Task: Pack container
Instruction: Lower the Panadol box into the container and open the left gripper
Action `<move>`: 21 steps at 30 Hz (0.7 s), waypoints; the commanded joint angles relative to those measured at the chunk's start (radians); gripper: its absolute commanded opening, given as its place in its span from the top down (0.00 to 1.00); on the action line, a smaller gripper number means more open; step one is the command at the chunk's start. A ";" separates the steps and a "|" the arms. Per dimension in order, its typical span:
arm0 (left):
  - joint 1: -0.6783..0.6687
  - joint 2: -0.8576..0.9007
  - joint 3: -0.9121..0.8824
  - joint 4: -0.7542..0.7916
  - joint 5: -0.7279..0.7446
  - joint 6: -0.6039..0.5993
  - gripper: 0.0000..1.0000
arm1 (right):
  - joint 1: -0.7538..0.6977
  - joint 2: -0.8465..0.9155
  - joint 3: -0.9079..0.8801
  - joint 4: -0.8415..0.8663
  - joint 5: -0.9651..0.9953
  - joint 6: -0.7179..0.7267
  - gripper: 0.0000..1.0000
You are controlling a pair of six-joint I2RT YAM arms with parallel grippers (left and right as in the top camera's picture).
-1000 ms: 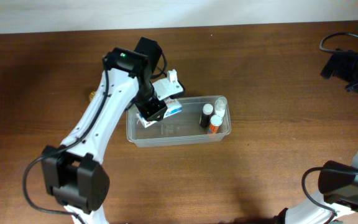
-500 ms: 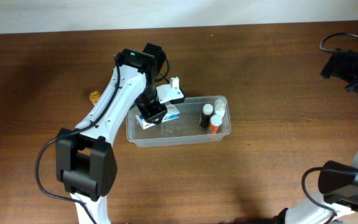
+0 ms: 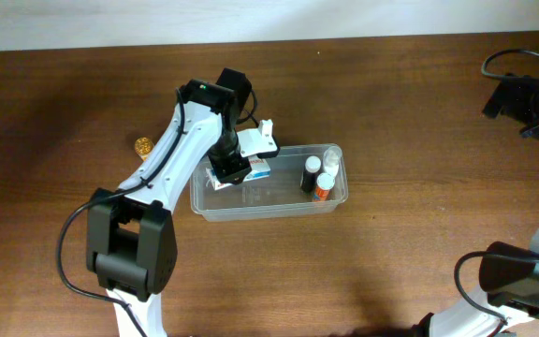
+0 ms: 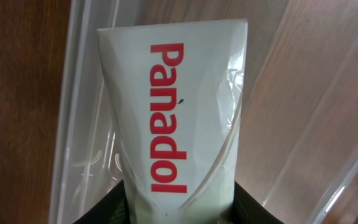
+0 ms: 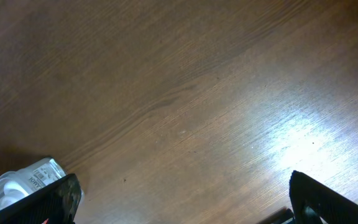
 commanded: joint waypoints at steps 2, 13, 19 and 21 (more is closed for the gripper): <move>0.002 0.012 -0.019 0.020 -0.002 0.040 0.59 | -0.007 -0.003 0.003 -0.005 -0.002 0.008 0.02; 0.002 0.059 -0.071 0.078 0.000 0.070 0.60 | -0.007 -0.003 0.003 -0.005 -0.002 0.008 0.02; 0.002 0.092 -0.071 0.095 0.000 0.070 0.59 | -0.007 -0.003 0.003 -0.005 -0.002 0.008 0.02; 0.002 0.092 -0.071 0.104 0.000 0.070 0.59 | -0.007 -0.003 0.003 -0.005 -0.001 0.008 0.02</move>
